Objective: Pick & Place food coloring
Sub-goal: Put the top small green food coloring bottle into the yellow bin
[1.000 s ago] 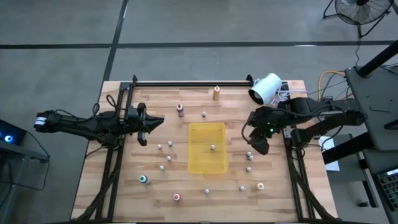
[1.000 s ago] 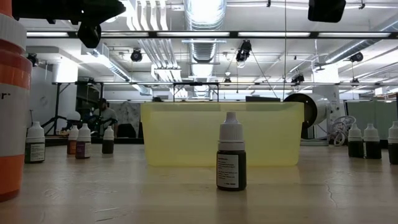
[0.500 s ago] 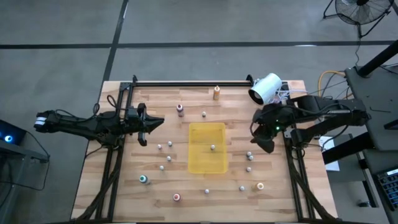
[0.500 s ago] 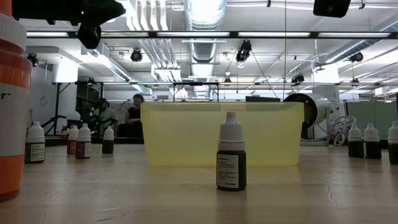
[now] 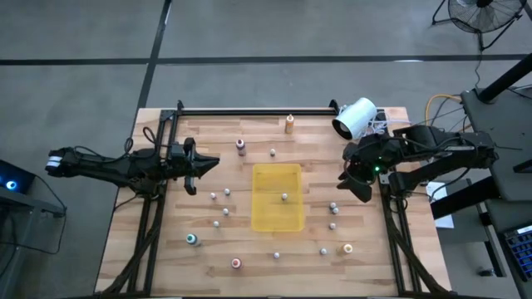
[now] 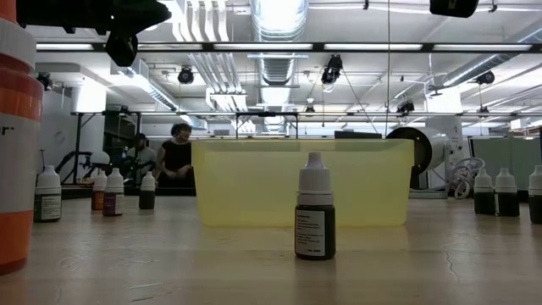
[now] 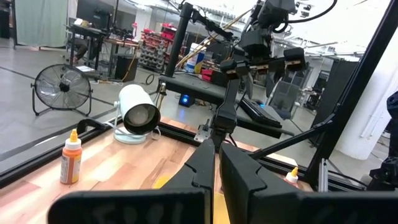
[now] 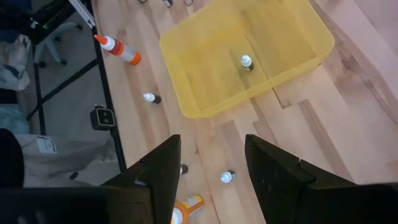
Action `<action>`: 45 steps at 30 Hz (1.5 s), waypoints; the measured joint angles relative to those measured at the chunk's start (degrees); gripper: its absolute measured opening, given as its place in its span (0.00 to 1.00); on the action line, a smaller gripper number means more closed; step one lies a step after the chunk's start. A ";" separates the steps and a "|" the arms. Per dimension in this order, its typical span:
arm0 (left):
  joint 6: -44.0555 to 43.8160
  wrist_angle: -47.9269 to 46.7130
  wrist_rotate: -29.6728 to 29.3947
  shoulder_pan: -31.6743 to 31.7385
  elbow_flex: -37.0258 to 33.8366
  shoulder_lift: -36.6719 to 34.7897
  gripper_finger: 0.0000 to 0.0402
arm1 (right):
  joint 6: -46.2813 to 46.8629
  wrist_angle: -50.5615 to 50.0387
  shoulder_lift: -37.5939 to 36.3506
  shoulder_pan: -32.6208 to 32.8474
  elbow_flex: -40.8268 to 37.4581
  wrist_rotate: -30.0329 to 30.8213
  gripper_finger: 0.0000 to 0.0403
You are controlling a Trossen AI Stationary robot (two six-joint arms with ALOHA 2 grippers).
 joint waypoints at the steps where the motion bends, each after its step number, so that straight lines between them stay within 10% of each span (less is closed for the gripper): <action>1: 0.00 0.00 -0.01 0.00 0.00 0.00 0.00 | -0.17 0.00 0.04 -0.01 0.00 0.00 0.42; 45: 0.00 -0.11 -0.01 0.00 0.00 -0.01 0.00 | 6.86 -4.94 1.72 0.01 -0.34 0.94 0.42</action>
